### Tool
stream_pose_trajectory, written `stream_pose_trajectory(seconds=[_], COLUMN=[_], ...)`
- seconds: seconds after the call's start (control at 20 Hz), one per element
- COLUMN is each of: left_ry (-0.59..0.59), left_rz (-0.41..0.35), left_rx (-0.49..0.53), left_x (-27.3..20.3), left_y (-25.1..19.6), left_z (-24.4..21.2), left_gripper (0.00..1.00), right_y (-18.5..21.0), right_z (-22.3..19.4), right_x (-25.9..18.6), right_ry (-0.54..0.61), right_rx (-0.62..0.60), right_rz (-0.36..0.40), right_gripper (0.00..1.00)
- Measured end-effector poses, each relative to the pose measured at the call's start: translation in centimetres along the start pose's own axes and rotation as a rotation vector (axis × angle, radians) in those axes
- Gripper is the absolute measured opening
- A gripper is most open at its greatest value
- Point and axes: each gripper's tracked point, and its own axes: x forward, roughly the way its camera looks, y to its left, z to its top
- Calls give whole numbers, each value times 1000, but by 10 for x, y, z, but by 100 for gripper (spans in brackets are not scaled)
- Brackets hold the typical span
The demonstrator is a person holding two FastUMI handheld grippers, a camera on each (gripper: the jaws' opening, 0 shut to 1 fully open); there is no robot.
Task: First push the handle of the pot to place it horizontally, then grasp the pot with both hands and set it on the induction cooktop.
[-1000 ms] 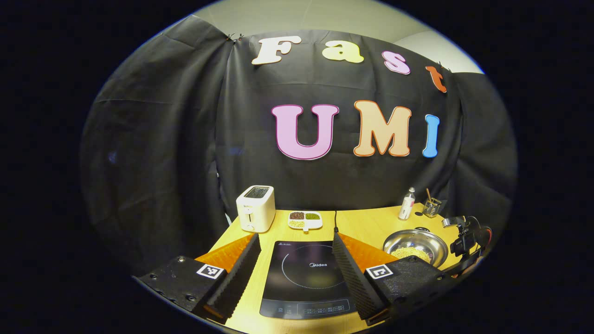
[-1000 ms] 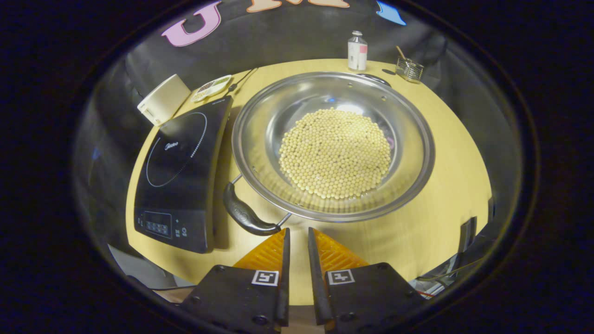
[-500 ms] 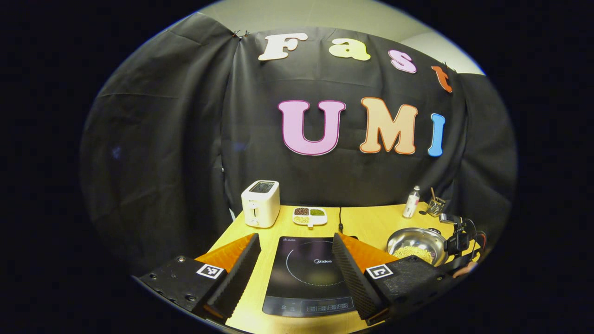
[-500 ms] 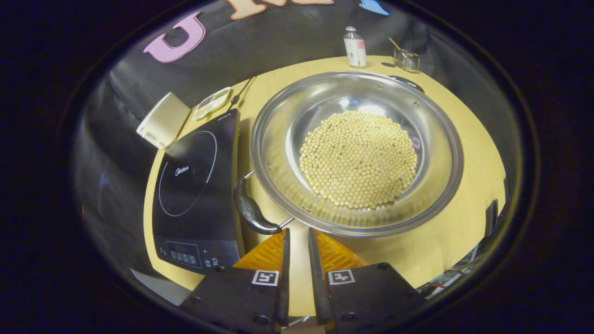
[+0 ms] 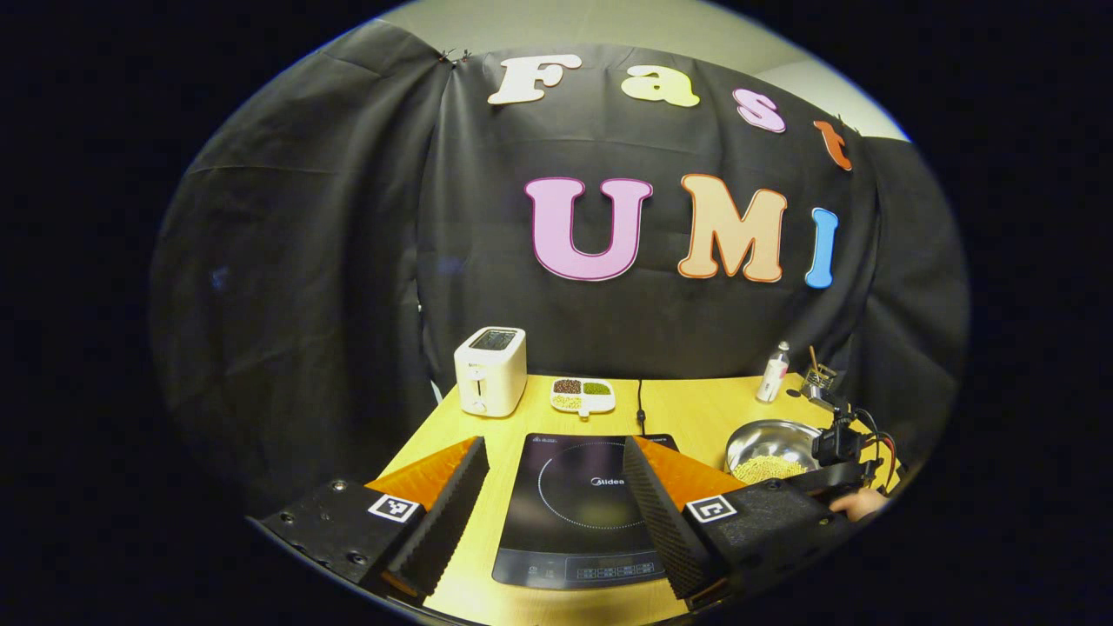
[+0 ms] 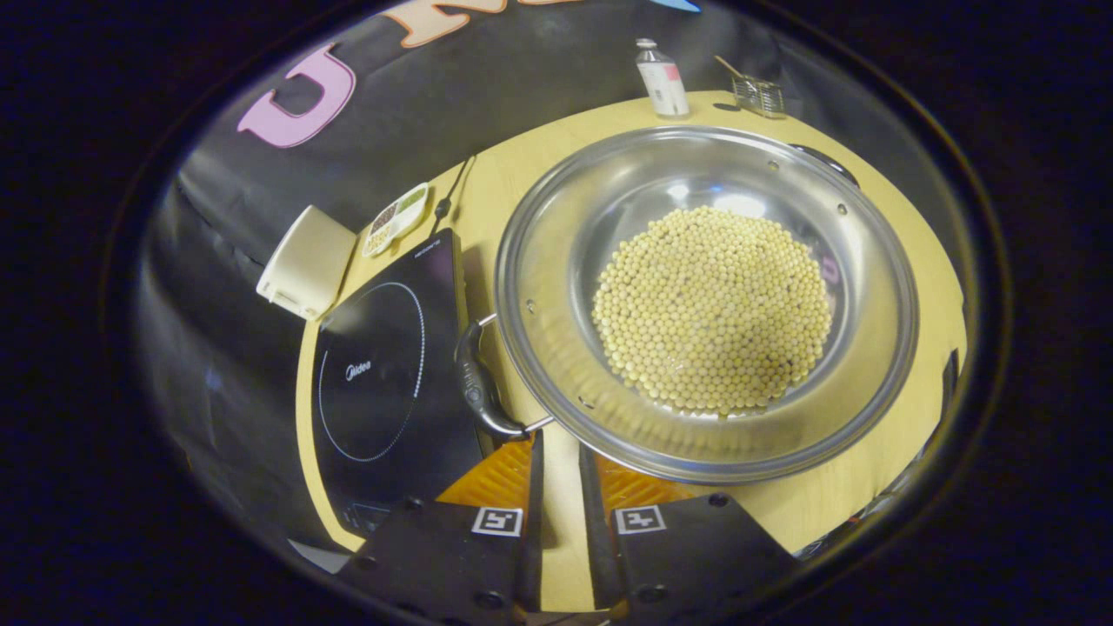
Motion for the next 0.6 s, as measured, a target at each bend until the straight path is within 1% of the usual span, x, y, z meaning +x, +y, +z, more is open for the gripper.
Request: stream_pose_trajectory(seconds=[0.05, 0.1, 0.4, 0.6], left_ry=[6, 13, 31, 43], left_rz=[2, 1, 7, -4], left_rx=[-5, -12, -8, -17], left_x=[0, -1, -1, 3], left_y=[1, 1, 6, 5], left_z=[-1, -4, -11, -15], left_gripper=[99, 96, 96, 96], right_y=[1, 1, 9, 12], right_z=[2, 5, 19, 23], right_x=[2, 3, 12, 15], right_ry=[-4, -8, -25, -21], right_rx=[14, 28, 105, 133], right_rz=[-4, -8, -12, -2], right_gripper=[24, 24, 24, 25])
